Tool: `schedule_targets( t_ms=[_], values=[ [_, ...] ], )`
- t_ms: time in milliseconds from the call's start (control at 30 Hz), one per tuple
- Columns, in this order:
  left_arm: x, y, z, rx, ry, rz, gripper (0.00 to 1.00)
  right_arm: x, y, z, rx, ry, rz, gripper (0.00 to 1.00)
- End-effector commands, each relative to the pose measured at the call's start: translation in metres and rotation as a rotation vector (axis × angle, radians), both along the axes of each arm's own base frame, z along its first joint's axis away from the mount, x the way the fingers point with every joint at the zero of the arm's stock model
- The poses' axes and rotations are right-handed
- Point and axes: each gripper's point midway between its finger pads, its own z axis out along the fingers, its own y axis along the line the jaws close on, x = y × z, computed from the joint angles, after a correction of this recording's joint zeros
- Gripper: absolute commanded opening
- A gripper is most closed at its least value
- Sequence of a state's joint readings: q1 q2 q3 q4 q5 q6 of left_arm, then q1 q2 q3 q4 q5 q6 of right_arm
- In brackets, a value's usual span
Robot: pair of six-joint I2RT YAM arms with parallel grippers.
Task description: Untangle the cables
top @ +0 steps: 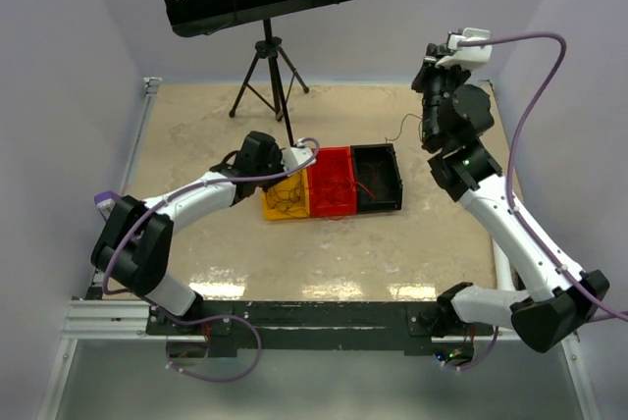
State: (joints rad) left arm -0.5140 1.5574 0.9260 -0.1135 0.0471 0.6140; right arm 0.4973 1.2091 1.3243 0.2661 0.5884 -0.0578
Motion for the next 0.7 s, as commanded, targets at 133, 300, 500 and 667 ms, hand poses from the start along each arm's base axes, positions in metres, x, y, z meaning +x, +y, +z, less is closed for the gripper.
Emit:
schedule_targets(
  t_ms=[133,300,500,667],
  values=[
    [0.002,-0.009,0.09,-0.102,-0.107,-0.006,0.66,0.02,-0.023,-0.022,-0.021,0.039,-0.13,0.0],
    [-0.011,-0.004,0.123,-0.132,-0.119,-0.034,1.0,0.031,-0.042,-0.033,-0.041,0.07,-0.244,0.0],
    [-0.025,0.006,0.17,-0.222,-0.112,-0.055,1.0,0.031,-0.066,-0.039,-0.038,0.083,-0.379,0.0],
    [-0.03,0.031,0.181,-0.276,-0.078,-0.021,1.0,0.014,-0.08,0.004,-0.007,0.021,-0.441,0.0]
  ],
)
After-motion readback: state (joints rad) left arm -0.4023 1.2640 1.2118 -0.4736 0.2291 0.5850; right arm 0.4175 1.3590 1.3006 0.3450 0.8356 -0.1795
